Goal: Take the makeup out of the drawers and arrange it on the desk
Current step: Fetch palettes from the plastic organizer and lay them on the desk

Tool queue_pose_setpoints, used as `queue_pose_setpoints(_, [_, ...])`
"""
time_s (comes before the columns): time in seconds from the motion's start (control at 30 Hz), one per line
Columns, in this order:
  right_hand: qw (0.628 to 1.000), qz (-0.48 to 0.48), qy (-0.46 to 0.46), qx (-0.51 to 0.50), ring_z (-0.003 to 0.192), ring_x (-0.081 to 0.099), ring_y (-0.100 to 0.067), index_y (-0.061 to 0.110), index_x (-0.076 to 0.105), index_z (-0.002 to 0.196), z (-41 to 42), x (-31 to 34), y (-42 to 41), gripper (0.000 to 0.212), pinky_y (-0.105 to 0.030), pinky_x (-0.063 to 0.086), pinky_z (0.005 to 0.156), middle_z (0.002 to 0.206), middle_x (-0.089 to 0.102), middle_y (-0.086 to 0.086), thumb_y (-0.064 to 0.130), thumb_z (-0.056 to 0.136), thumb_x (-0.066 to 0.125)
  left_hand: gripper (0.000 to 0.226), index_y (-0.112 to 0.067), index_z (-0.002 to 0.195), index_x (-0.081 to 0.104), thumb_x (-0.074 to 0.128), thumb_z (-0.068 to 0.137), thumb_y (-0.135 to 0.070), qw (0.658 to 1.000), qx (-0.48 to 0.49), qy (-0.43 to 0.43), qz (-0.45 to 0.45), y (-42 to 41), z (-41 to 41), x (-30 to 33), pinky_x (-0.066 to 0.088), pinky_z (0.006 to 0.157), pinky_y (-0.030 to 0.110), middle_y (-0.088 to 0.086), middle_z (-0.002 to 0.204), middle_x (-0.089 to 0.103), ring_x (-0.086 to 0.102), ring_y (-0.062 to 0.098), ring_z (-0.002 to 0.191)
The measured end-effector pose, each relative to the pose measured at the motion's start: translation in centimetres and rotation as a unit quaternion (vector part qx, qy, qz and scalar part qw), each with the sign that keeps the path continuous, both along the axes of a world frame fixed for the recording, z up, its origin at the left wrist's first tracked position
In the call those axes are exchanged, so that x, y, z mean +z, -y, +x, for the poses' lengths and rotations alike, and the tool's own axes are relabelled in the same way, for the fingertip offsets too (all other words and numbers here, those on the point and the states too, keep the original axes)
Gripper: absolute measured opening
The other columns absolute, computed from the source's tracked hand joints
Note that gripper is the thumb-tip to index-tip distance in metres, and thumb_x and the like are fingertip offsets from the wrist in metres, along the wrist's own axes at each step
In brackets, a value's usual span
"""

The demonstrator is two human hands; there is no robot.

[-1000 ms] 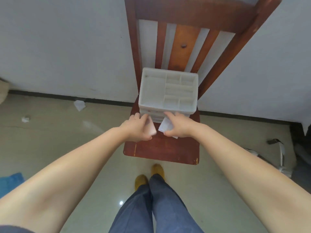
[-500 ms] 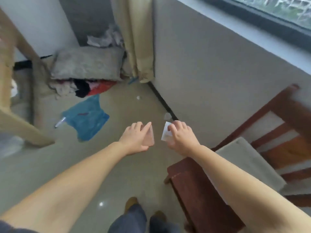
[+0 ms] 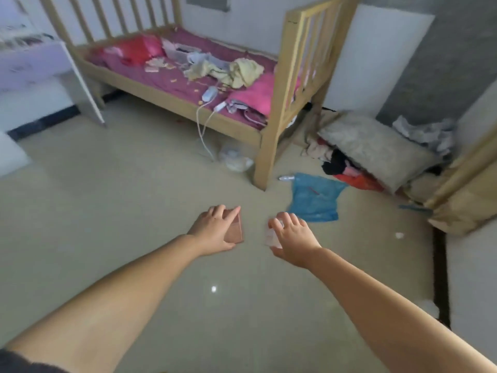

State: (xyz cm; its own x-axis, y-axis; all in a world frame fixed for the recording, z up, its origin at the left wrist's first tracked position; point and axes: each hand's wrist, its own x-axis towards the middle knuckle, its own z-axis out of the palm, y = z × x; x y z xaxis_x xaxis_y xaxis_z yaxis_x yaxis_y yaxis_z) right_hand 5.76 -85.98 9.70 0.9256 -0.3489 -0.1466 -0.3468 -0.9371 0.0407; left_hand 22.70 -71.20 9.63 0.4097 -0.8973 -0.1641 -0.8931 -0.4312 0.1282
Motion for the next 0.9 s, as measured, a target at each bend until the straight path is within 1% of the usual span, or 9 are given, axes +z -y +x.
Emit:
queue_pose_setpoints(0.13, [0.996, 0.001, 0.022, 0.088, 0.123, 0.037, -0.033, 0.014, 0.039, 0.13, 11.2, 1.2, -8.2, 0.056, -0.04, 0.035, 0.1, 0.137, 0.036, -0.013, 0.041, 0.085, 0.057, 0.094, -0.023, 0.15, 0.01, 0.063, 0.077, -0.051, 0.997, 0.073, 0.02, -0.003, -11.1, 8.4, 1.4, 0.031, 0.105, 0.036, 0.011, 0.136, 0.034, 0.033, 0.029, 0.128])
queue_pose_setpoints(0.27, [0.985, -0.014, 0.033, 0.17, 0.124, 0.037, -0.032, 0.015, 0.037, 0.13, 20.8, 2.6, -16.2, 0.055, -0.039, 0.035, 0.101, 0.137, 0.035, -0.012, 0.043, 0.086, 0.054, 0.093, -0.023, 0.15, 0.012, 0.063, 0.077, -0.05, 0.989, 0.141, 0.05, -0.019, -21.9, 15.4, 3.9, 0.033, 0.105, 0.035, 0.011, 0.133, 0.035, 0.034, 0.029, 0.127])
queue_pose_setpoints(0.4, [0.966, -0.035, 0.051, 0.252, 0.125, 0.037, -0.03, 0.016, 0.035, 0.132, 29.5, 4.4, -23.4, 0.056, -0.039, 0.034, 0.103, 0.139, 0.034, -0.011, 0.044, 0.087, 0.054, 0.092, -0.022, 0.149, 0.014, 0.063, 0.077, -0.05, 0.97, 0.225, 0.078, -0.04, -31.6, 20.5, 6.0, 0.034, 0.103, 0.035, 0.01, 0.134, 0.035, 0.036, 0.029, 0.126])
queue_pose_setpoints(0.5, [0.951, -0.031, 0.05, 0.304, 0.126, 0.035, -0.029, 0.017, 0.035, 0.132, 35.3, 5.1, -29.1, 0.055, -0.038, 0.033, 0.104, 0.139, 0.034, -0.01, 0.044, 0.087, 0.054, 0.091, -0.021, 0.149, 0.016, 0.063, 0.077, -0.05, 0.957, 0.273, 0.089, -0.043, -38.0, 23.2, 6.4, 0.037, 0.101, 0.036, 0.01, 0.132, 0.037, 0.039, 0.03, 0.123])
queue_pose_setpoints(0.63, [0.924, -0.024, 0.05, 0.378, 0.127, 0.035, -0.029, 0.018, 0.036, 0.131, 42.1, 4.8, -36.5, 0.053, -0.037, 0.033, 0.104, 0.138, 0.034, -0.008, 0.042, 0.087, 0.054, 0.088, -0.021, 0.147, 0.019, 0.064, 0.077, -0.048, 0.94, 0.327, 0.095, -0.037, -44.6, 26.7, 6.0, 0.04, 0.096, 0.036, 0.01, 0.129, 0.039, 0.042, 0.03, 0.118])
queue_pose_setpoints(0.73, [0.909, -0.014, 0.048, 0.413, 0.127, 0.035, -0.029, 0.016, 0.037, 0.131, 46.7, 4.0, -40.9, 0.054, -0.037, 0.034, 0.102, 0.138, 0.035, -0.009, 0.042, 0.087, 0.055, 0.088, -0.022, 0.147, 0.019, 0.064, 0.076, -0.048, 0.933, 0.346, 0.096, -0.03, -48.2, 30.0, 5.4, 0.041, 0.095, 0.037, 0.009, 0.128, 0.04, 0.042, 0.029, 0.117])
queue_pose_setpoints(0.9, [0.893, -0.015, 0.059, 0.446, 0.127, 0.036, -0.03, 0.016, 0.038, 0.133, 56.4, 3.0, -46.0, 0.055, -0.038, 0.034, 0.102, 0.138, 0.035, -0.01, 0.041, 0.087, 0.054, 0.087, -0.022, 0.147, 0.019, 0.064, 0.076, -0.049, 0.927, 0.359, 0.104, -0.013, -52.9, 38.8, 4.2, 0.042, 0.095, 0.037, 0.009, 0.128, 0.041, 0.044, 0.028, 0.117])
